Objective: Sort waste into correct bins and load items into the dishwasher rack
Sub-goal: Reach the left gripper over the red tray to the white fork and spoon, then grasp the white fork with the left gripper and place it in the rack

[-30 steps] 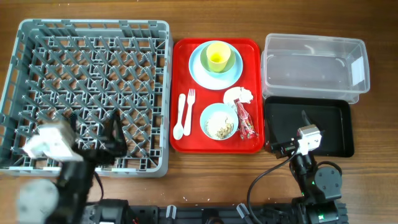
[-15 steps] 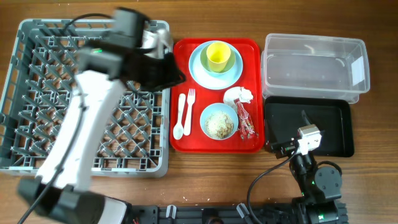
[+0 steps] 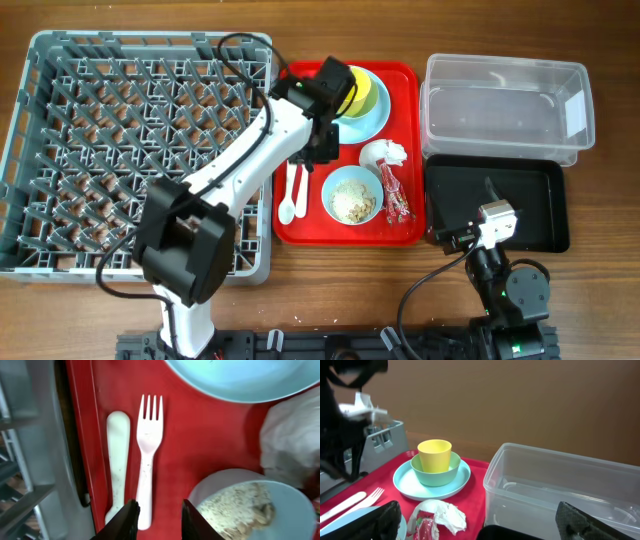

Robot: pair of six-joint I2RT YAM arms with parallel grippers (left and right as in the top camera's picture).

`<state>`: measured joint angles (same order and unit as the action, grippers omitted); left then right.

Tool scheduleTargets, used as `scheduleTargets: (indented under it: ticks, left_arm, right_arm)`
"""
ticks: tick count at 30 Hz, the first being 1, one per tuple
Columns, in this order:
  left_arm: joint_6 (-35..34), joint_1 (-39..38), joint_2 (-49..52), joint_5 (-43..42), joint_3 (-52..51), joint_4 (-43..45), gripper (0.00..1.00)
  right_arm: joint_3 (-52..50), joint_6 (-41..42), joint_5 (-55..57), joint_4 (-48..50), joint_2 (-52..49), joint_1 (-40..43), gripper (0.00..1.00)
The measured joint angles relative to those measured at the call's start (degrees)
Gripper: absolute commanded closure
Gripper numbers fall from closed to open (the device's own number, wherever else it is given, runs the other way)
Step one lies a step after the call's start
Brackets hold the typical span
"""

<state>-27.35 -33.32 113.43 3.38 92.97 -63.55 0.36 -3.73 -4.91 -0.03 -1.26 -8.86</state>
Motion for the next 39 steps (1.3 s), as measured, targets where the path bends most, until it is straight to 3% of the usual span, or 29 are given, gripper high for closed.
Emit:
scheduleTargets:
  ticks: [4, 11, 15, 23, 29, 33, 36, 39]
  left_arm:
    - [0.0, 0.0, 0.4, 0.2, -5.0, 2.8, 0.71]
    - [-1.3, -0.4, 1.0, 0.2, -17.7, 17.9, 0.74]
    - [-1.5, -0.4, -0.3, 0.5, -20.3, 23.6, 0.96]
    - [-1.9, -0.6, -2.7, 0.2, -20.4, 23.5, 0.96]
    - [-0.3, -0.1, -20.2, 1.4, -20.4, 18.1, 0.96]
    - [5.1, 7.0, -30.6, 3.4, -20.2, 9.5, 0.95]
    - [7.8, 15.1, -29.7, 4.9, -20.2, 8.7, 0.96]
    - [9.8, 18.2, -25.4, 4.7, -20.2, 10.5, 0.96]
  right_arm:
    - [0.0, 0.0, 0.0, 0.0, 0.0, 0.0, 0.00]
    - [0.0, 0.0, 0.0, 0.0, 0.0, 0.0, 0.00]
    - [0.0, 0.0, 0.0, 0.0, 0.0, 0.0, 0.00]
    - [0.0, 0.0, 0.0, 0.0, 0.0, 0.0, 0.00]
    - [0.0, 0.0, 0.0, 0.0, 0.0, 0.0, 0.00]
    - [0.0, 0.0, 0.0, 0.0, 0.0, 0.0, 0.00]
    - [0.0, 0.0, 0.0, 0.0, 0.0, 0.0, 0.00]
    - [0.0, 0.0, 0.0, 0.0, 0.0, 0.0, 0.00]
